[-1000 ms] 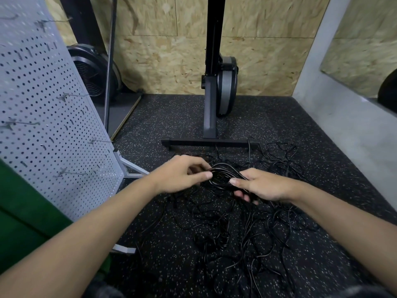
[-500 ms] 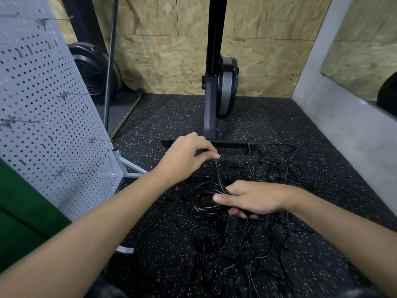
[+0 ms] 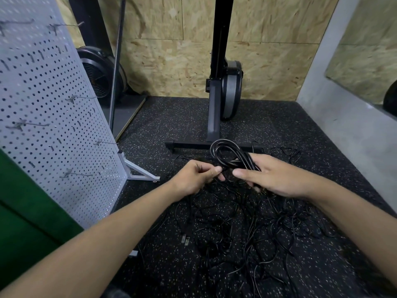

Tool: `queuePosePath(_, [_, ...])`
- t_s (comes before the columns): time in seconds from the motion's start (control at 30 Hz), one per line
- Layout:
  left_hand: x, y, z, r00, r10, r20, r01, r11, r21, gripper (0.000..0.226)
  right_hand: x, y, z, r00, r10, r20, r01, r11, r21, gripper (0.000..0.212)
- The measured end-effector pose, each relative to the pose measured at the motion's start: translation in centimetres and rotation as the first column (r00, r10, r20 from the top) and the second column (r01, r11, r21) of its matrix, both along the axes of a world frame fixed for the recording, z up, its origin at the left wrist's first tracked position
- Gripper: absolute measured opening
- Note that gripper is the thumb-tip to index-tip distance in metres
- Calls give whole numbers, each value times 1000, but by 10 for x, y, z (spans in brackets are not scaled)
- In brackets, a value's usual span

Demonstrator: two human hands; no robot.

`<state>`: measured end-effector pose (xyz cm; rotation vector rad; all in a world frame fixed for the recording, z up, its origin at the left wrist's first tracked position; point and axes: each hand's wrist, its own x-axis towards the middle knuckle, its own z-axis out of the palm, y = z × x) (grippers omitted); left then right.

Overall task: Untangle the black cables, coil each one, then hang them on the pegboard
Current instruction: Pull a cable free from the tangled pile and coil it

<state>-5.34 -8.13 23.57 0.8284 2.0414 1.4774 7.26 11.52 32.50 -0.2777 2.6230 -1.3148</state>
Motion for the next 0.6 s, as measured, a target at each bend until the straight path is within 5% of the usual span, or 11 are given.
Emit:
queuePosePath(0.1, [6,5,-3,984,24,-178,-41,995,-90,34,-6,8,-11,985,-167,-36,170,980,106,9])
queuePosePath(0.23, [22,20,-2,932,-7,-364,-83,969,-232,32,-15,16,-24,919,-363,-157,395,837,378,38])
queuePosePath(0.4, [54,39,7,833,-199,-516,-45,905,-422,25,-19,16,-36,864,-480,-153,487,716,500,29])
queuePosePath(0.6, [47,24,41,322,-494,-807,-60,841,-538,15,-13,18,-41,943,-319,-94,273,580,767,10])
